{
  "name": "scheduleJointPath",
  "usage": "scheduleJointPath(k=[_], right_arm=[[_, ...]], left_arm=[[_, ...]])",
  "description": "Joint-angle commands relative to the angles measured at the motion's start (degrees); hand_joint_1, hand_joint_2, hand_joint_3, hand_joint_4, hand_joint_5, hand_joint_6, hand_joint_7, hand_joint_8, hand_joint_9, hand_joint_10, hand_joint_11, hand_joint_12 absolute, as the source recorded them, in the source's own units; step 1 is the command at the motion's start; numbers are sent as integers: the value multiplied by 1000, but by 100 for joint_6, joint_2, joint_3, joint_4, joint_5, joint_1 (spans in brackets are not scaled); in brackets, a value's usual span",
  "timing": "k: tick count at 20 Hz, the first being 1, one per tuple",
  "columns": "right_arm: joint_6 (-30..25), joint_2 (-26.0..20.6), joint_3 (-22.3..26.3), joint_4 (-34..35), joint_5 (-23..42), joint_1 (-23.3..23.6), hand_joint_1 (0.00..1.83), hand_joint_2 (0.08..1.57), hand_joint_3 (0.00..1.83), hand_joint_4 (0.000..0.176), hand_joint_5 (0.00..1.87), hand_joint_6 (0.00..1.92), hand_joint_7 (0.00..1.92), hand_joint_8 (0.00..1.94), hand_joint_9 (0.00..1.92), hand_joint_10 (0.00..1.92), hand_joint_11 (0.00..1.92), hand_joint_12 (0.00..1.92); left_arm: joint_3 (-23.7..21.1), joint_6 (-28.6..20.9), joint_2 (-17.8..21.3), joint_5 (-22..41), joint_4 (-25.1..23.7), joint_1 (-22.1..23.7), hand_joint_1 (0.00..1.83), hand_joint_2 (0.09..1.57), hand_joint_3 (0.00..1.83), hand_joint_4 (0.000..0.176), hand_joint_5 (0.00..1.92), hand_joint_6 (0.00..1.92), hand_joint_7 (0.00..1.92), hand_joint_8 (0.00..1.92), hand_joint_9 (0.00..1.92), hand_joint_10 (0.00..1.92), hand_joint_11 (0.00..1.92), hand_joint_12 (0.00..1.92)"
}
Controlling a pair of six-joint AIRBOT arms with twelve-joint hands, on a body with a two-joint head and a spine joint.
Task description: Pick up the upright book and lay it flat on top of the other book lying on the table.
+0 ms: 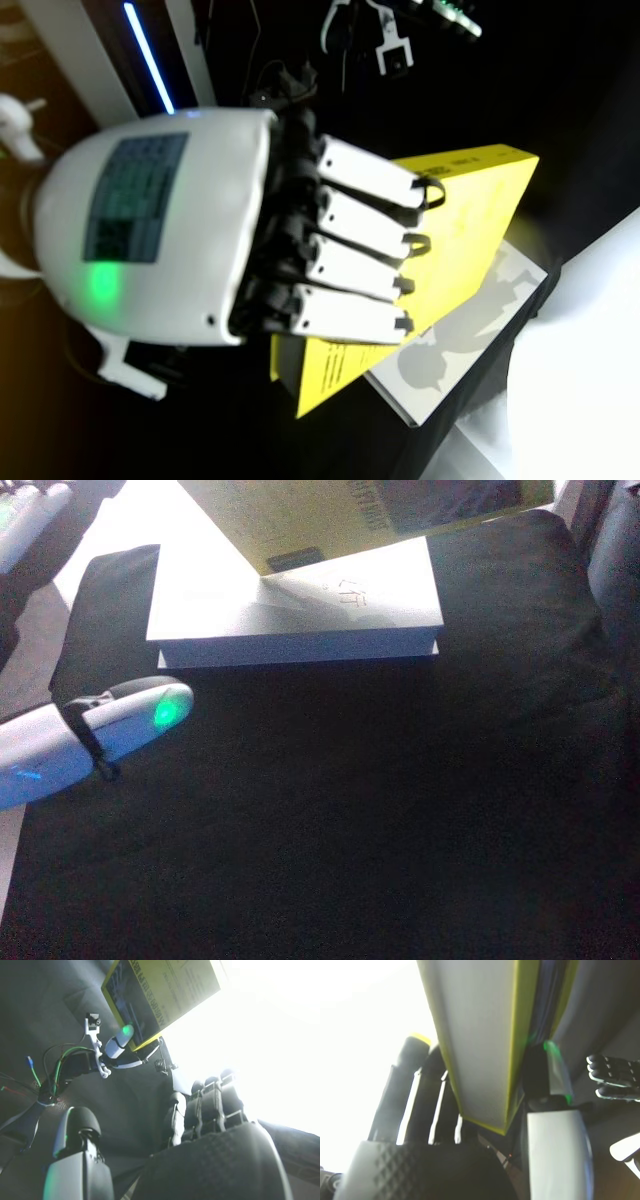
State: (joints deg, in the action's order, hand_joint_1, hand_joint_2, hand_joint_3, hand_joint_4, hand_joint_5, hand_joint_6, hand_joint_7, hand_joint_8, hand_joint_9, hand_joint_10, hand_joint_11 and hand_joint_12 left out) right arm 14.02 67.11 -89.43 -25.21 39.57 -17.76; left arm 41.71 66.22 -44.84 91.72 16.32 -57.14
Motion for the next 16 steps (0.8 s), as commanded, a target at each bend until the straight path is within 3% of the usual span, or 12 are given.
scheduleJointPath(k=[1,4,5,6,7,8,9,10,13,14,15,16], right_arm=[[-25,78,-13,162,439,-103,1259,1130,5,0,805,1119,1091,998,1067,1360,902,1821],[-32,221,-50,274,437,-552,1240,1170,6,0,759,1141,990,1211,1038,1461,972,1764],[-72,263,-66,296,433,-691,1211,1236,5,0,693,1164,841,1508,977,1750,1047,1887],[-111,315,-93,300,375,-792,1211,1236,5,0,693,1164,841,1508,977,1750,1047,1887],[-141,375,-134,294,290,-877,1245,1171,0,0,819,1035,961,1277,991,1749,1058,1917],[-150,439,-184,257,164,-927,1232,1183,1,0,776,1125,938,1274,950,1671,843,1920],[-157,467,-196,220,85,-928,1232,1183,1,0,776,1125,938,1274,950,1671,843,1920],[-170,521,-234,135,-20,-927,1334,1183,1,0,734,1201,916,1303,824,1412,770,1913],[-436,661,-395,-87,-157,-927,1335,1210,0,0,679,1386,847,1290,748,1370,556,1878],[-442,663,-391,-100,-156,-927,1131,1253,1,0,687,1400,718,718,633,1130,339,1743],[-448,660,-374,-107,-156,-927,937,1329,12,0,471,810,669,358,533,925,156,1666],[-450,658,-368,-109,-156,-927,937,1329,12,0,471,810,669,358,533,925,156,1666]], left_arm=[[32,-18,15,734,-89,27,491,1059,3,127,0,0,0,0,0,0,0,0],[27,-18,17,735,-66,-3,484,1057,2,121,0,0,0,0,0,0,0,0],[26,-18,17,735,-62,-3,460,1069,7,120,0,0,0,0,0,0,0,0],[23,-18,18,735,-60,-4,460,1069,7,120,0,0,0,0,0,0,0,0],[23,-18,18,735,-49,-5,461,1075,9,148,0,0,0,0,0,0,0,0],[22,-18,18,735,-34,-11,436,1091,16,159,0,0,0,0,0,0,0,0],[22,-18,18,735,-28,-12,436,1091,16,159,0,0,0,0,0,0,0,0],[21,-18,17,736,-12,-13,382,1086,13,165,0,0,0,0,0,0,0,0],[23,-18,13,741,10,-15,273,1113,22,153,0,0,0,0,0,0,0,0],[23,-18,13,742,16,-16,258,1115,22,147,0,0,0,0,0,0,0,0],[23,-18,11,744,27,-24,254,1102,14,150,0,0,0,0,0,0,0,0],[23,-18,11,744,33,-27,254,1102,14,150,0,0,0,0,0,0,0,0]])
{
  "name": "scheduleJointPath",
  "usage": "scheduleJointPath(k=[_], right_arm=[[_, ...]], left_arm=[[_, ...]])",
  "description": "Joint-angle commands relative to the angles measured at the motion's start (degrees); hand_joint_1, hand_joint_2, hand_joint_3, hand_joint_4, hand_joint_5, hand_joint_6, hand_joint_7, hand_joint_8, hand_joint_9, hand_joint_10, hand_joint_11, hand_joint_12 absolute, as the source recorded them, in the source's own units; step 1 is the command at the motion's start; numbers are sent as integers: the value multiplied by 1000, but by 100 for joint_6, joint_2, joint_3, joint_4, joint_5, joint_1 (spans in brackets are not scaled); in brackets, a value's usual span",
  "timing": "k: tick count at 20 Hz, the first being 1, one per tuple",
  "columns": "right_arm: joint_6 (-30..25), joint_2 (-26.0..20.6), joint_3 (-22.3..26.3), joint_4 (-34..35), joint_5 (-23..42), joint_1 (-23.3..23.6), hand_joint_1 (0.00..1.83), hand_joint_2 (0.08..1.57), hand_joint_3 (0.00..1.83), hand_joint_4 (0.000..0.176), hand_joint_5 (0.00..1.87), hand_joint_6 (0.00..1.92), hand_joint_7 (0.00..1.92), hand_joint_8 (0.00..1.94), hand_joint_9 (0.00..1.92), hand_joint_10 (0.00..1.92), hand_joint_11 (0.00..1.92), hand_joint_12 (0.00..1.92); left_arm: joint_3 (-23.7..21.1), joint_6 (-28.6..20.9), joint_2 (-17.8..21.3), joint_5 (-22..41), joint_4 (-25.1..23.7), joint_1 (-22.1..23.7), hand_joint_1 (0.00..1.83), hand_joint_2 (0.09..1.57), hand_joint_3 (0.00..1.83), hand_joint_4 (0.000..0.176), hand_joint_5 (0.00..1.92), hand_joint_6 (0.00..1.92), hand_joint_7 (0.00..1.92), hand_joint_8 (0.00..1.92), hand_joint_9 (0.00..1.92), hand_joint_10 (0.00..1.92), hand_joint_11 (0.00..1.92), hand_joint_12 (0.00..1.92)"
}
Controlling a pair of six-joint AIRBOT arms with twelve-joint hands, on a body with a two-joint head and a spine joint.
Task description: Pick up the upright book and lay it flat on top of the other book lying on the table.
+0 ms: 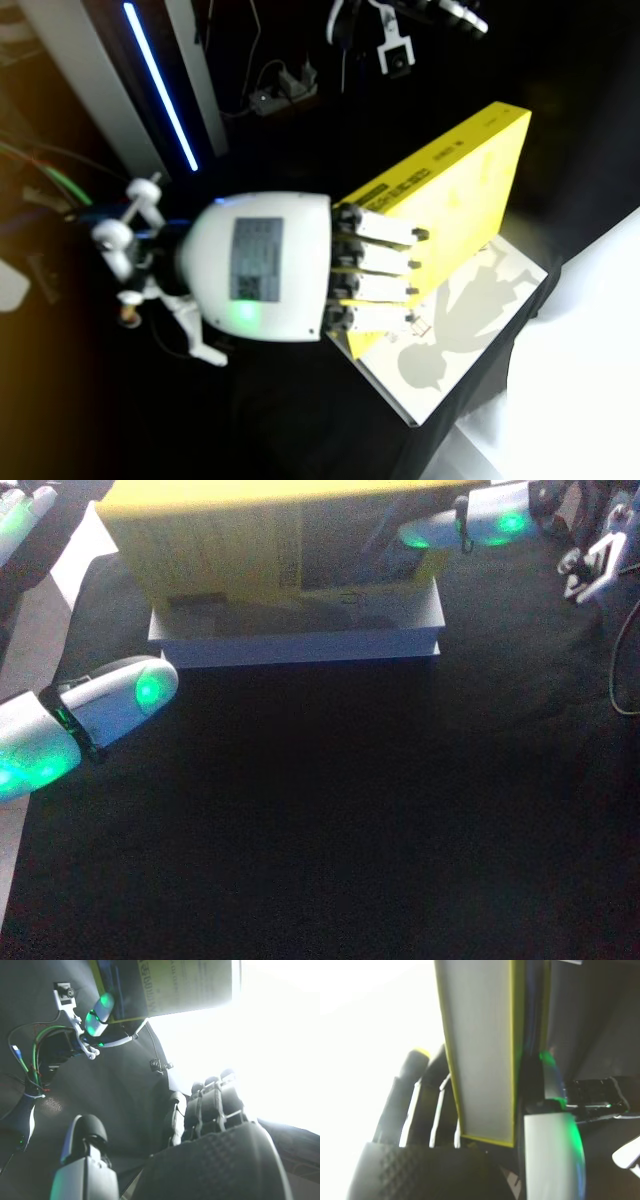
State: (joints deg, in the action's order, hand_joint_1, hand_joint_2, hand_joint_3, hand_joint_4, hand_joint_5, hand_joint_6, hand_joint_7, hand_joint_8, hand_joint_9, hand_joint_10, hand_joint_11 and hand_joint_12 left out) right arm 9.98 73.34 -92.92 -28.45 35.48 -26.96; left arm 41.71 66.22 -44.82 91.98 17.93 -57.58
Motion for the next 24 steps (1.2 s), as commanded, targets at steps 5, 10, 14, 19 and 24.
scheduleJointPath(k=[5,10,14,19,24], right_arm=[[-225,35,48,76,262,-5,25,1370,0,24,0,0,0,0,88,73,0,795],[-588,-57,213,-128,474,-5,0,1152,0,66,0,0,0,0,3,0,0,590],[-601,12,93,-239,380,-4,28,1074,0,91,0,0,0,0,0,0,0,427],[-684,343,-393,-231,-28,-4,0,1131,0,41,0,0,0,0,0,0,0,391],[-808,505,-589,-185,-166,-4,167,1051,1,57,0,0,0,0,0,0,0,440]], left_arm=[[27,-18,8,721,-103,7,264,1136,24,146,0,0,0,0,0,0,0,0],[24,-18,8,721,-74,-15,262,1148,22,152,0,0,0,0,0,0,0,0],[32,-18,1,722,-30,-30,272,1154,23,154,0,0,0,0,0,0,0,0],[36,-18,-4,722,-22,-32,242,1185,27,139,0,0,0,0,0,0,0,0],[44,-18,-17,722,-19,-40,261,1148,6,172,0,0,0,0,0,0,0,0]])
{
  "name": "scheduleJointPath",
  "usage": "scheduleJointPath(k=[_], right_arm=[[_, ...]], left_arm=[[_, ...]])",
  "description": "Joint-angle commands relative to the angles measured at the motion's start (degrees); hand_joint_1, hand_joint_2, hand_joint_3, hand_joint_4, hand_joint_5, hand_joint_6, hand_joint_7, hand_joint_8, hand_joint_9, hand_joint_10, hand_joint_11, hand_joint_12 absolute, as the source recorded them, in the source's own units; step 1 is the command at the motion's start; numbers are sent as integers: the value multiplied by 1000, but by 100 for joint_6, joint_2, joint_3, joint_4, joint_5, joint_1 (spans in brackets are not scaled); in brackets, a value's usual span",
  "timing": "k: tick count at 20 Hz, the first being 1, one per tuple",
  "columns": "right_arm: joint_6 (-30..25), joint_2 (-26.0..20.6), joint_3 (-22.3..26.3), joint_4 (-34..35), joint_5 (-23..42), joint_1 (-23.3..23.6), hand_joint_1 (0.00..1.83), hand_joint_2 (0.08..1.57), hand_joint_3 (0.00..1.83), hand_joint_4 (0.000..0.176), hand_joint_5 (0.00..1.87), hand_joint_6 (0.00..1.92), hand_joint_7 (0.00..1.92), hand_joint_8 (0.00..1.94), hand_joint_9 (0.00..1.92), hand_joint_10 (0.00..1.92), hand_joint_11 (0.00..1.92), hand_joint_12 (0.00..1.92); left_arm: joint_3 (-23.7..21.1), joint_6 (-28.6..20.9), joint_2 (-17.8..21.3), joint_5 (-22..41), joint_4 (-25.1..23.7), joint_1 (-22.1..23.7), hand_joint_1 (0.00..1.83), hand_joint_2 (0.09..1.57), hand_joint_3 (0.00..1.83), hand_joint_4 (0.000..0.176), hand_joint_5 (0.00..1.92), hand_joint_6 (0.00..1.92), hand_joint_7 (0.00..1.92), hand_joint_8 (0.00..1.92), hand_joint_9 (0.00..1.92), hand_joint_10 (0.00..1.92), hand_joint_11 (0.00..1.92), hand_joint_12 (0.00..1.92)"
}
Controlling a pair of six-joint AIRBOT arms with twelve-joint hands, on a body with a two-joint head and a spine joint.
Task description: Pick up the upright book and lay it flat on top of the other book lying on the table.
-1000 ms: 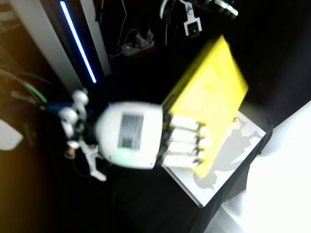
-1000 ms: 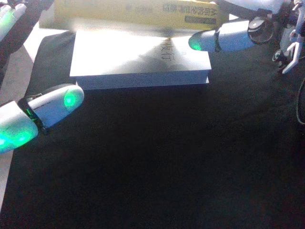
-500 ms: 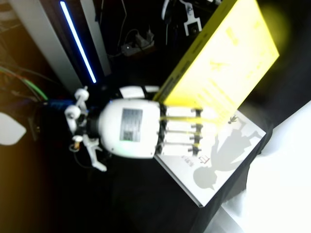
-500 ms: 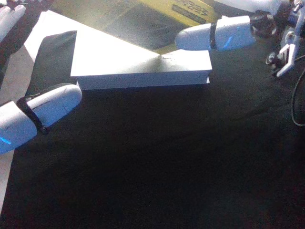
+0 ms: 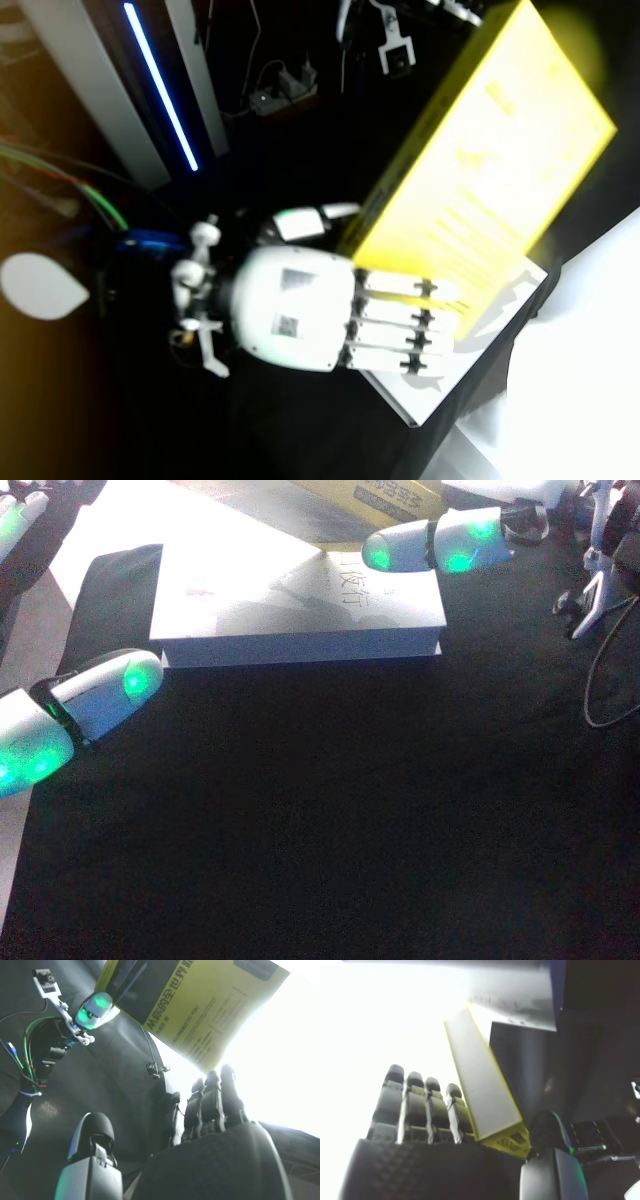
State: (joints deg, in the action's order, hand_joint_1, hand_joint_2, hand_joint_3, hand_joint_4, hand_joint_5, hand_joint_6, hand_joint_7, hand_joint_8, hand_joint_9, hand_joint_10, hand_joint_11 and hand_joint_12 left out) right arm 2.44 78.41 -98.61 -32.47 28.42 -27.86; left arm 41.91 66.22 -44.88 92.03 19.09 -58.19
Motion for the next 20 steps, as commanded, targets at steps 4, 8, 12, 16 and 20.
scheduleJointPath(k=[4,8,12,16,20], right_arm=[[-589,-56,-59,43,572,88,279,989,0,79,0,0,0,0,0,0,1,10],[-920,-51,-167,-188,582,294,289,960,0,79,0,0,0,0,0,0,0,0],[-1365,-349,-4,-21,1092,316,358,984,3,105,0,0,0,0,0,0,0,0],[-1365,-1029,655,399,1915,332,333,1085,37,60,0,0,0,0,0,0,0,0],[-1364,-1508,1250,623,2594,334,175,1069,15,115,0,0,0,0,0,0,0,0]], left_arm=[[34,-18,-29,717,-111,12,244,1181,18,159,0,0,0,0,0,0,0,0],[47,-18,-45,717,-100,11,237,1206,24,140,0,0,0,0,0,0,0,0],[40,-18,-43,717,-91,-6,253,1199,14,149,0,0,0,0,0,0,0,0],[22,-18,-36,714,-10,-72,267,1167,0,150,0,0,0,0,0,0,0,0],[-10,-18,3,716,35,-155,279,1177,1,119,0,0,0,0,0,0,0,0]])
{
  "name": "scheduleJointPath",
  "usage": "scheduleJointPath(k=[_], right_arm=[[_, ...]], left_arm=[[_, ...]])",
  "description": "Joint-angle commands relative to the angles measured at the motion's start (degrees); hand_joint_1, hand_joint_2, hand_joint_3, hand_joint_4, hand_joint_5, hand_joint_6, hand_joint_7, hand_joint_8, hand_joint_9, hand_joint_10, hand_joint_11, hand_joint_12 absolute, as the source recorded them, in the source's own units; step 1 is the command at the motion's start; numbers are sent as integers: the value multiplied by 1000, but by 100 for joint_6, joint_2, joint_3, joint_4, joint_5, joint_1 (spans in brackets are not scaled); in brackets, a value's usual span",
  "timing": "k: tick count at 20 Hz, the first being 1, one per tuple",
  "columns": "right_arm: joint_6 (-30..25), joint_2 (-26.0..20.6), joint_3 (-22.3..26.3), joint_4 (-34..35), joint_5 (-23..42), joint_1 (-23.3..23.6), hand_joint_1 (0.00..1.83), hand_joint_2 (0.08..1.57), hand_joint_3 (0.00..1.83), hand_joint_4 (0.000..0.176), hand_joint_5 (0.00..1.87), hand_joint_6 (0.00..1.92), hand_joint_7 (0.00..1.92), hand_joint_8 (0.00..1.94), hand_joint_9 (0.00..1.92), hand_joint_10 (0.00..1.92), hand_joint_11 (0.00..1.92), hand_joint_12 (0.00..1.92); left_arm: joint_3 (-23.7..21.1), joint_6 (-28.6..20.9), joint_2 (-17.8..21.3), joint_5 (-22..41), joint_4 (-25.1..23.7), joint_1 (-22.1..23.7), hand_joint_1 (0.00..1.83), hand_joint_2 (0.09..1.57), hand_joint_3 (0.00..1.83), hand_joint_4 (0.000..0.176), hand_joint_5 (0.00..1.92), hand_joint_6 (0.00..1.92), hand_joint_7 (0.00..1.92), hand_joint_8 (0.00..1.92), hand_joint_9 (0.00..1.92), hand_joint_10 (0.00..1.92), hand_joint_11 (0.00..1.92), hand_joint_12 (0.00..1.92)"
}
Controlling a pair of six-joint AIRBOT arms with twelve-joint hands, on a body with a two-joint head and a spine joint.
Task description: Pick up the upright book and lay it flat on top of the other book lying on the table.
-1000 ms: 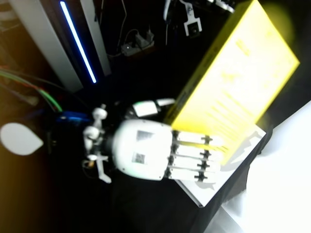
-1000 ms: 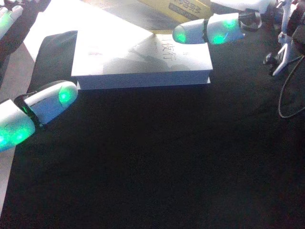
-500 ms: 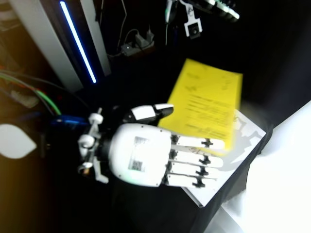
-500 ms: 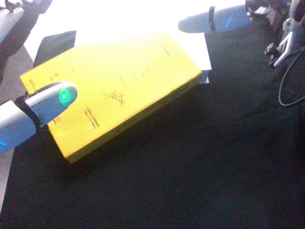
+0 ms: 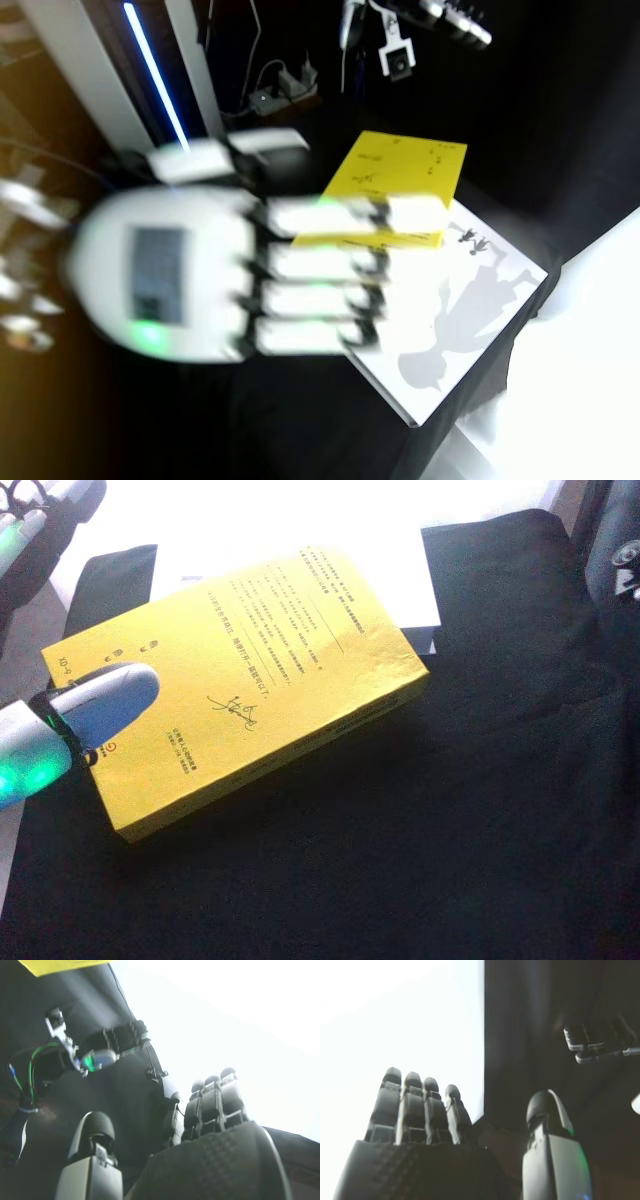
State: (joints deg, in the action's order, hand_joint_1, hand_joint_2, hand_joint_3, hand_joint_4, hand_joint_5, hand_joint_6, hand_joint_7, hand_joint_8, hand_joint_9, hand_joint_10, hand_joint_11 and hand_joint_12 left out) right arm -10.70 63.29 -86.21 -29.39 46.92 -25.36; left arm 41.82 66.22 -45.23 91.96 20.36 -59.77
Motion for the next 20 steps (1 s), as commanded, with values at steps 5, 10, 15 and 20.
scheduleJointPath(k=[5,10,15,20], right_arm=[[-49,-647,561,486,1417,84,277,1136,26,80,0,0,0,0,0,0,0,0],[19,-1189,1060,841,2021,-109,380,1213,15,101,0,0,0,0,0,0,35,18],[20,-1316,1113,1519,2644,-657,314,1171,0,69,0,0,0,0,0,0,28,14],[17,-1370,1194,1828,3096,-727,450,1131,3,13,0,0,0,0,0,0,0,863]], left_arm=[[-4,-18,58,723,-68,-9,252,1229,22,134,0,0,0,0,0,0,0,0],[11,-18,128,723,-37,-28,257,1202,3,176,0,0,0,0,0,0,0,0],[154,-18,161,723,-17,-32,284,1191,1,176,0,0,0,0,0,0,0,0],[530,-18,346,726,-55,-31,406,1200,0,176,0,0,0,0,0,0,0,0]])
